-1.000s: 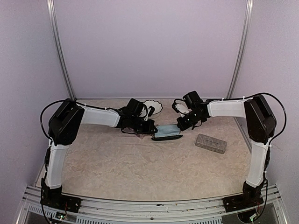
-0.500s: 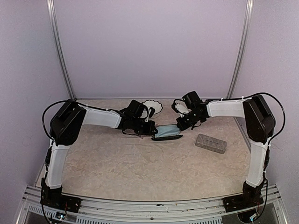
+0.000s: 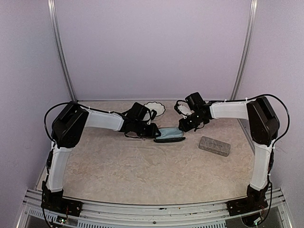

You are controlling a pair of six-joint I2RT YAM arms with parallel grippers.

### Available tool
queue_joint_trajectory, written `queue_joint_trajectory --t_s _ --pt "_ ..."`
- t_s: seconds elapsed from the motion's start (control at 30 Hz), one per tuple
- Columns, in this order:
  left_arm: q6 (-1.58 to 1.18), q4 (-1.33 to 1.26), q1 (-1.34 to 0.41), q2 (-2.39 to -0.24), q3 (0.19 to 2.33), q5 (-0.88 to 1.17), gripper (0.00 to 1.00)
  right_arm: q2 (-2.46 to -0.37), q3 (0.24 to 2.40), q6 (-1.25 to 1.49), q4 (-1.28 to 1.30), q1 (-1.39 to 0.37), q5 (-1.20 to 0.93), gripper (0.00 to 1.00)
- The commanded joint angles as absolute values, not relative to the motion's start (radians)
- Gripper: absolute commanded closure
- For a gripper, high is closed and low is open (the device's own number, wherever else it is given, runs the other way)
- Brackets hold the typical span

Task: Organize the sunglasses
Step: Place the folded cleaning cloth in the sunglasses case.

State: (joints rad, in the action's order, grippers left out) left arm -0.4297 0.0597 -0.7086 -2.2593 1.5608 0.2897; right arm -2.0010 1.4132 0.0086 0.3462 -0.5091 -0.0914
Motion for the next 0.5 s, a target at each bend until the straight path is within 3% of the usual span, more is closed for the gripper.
queue_joint_trajectory --t_s 0.0,0.47 --pt "-0.428 0.064 -0.712 -2.246 1.557 0.272 0.75 -2.005 1.435 0.02 0.335 -0.497 -0.082 0.79" --pt "-0.435 0.057 -0.726 -2.159 1.508 0.249 0.69 -1.874 1.384 0.072 0.335 -0.526 -0.064 0.7"
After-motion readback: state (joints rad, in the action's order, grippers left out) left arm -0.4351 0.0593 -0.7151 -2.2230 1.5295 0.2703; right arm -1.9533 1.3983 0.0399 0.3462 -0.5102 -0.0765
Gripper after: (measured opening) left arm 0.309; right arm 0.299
